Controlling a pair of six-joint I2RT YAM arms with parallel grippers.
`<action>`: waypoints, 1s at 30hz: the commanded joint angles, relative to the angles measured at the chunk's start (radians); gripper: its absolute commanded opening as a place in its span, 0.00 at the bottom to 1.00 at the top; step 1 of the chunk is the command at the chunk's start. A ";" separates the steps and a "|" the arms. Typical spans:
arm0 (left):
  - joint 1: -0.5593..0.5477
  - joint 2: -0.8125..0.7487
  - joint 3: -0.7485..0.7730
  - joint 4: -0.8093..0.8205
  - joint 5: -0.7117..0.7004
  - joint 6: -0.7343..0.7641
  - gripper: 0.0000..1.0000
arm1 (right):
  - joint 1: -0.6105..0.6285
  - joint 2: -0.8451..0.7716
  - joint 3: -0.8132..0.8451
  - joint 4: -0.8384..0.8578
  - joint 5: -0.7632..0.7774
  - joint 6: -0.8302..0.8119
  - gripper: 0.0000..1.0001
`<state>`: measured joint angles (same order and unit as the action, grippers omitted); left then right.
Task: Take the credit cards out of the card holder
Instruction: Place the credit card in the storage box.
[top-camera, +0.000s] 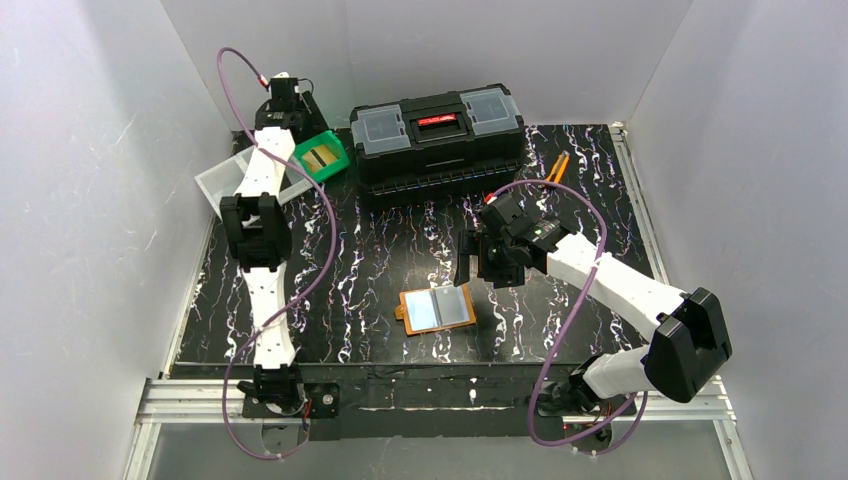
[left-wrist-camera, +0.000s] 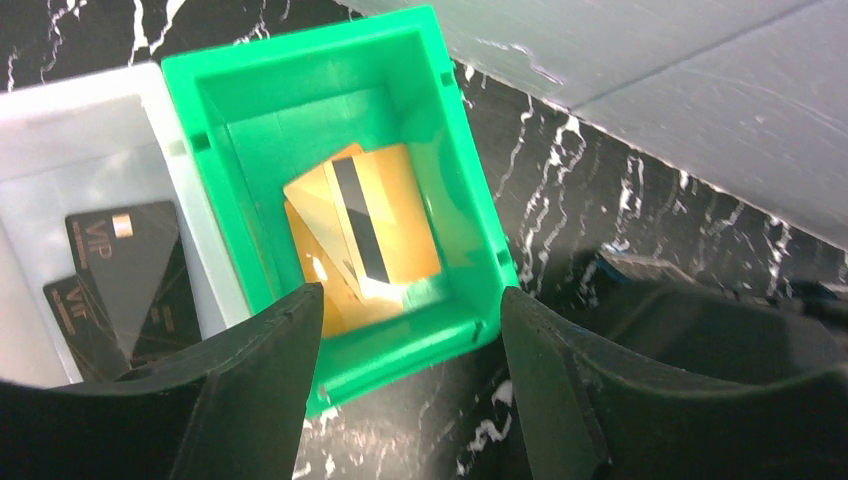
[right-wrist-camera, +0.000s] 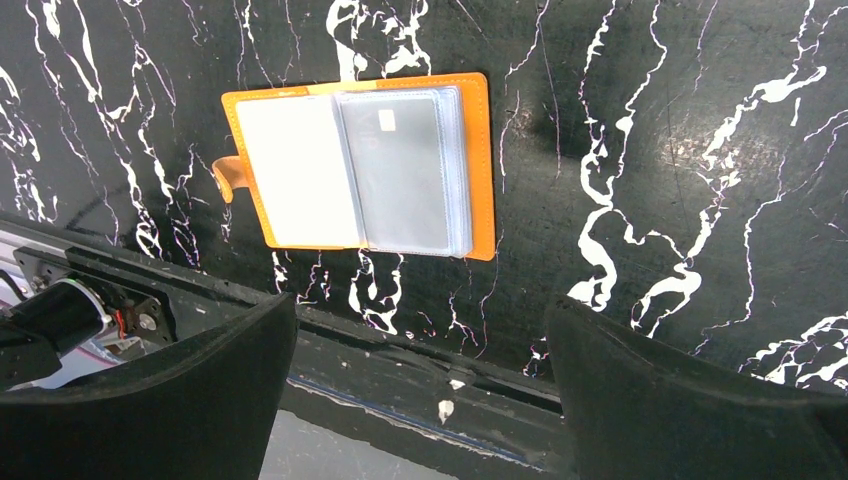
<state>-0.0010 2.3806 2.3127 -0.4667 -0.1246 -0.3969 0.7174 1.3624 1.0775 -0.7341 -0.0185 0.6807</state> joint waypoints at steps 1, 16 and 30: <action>-0.003 -0.237 -0.136 0.006 0.092 -0.053 0.65 | -0.005 -0.028 0.037 0.018 0.005 0.008 1.00; -0.200 -0.895 -0.956 0.017 0.215 -0.145 0.66 | -0.039 -0.130 -0.017 0.024 0.096 0.024 1.00; -0.701 -1.073 -1.205 -0.093 0.142 -0.206 0.66 | -0.130 -0.264 -0.153 0.031 0.107 0.132 1.00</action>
<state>-0.5838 1.2991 1.1465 -0.5171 0.0616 -0.5701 0.6083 1.1286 0.9646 -0.7143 0.0727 0.7589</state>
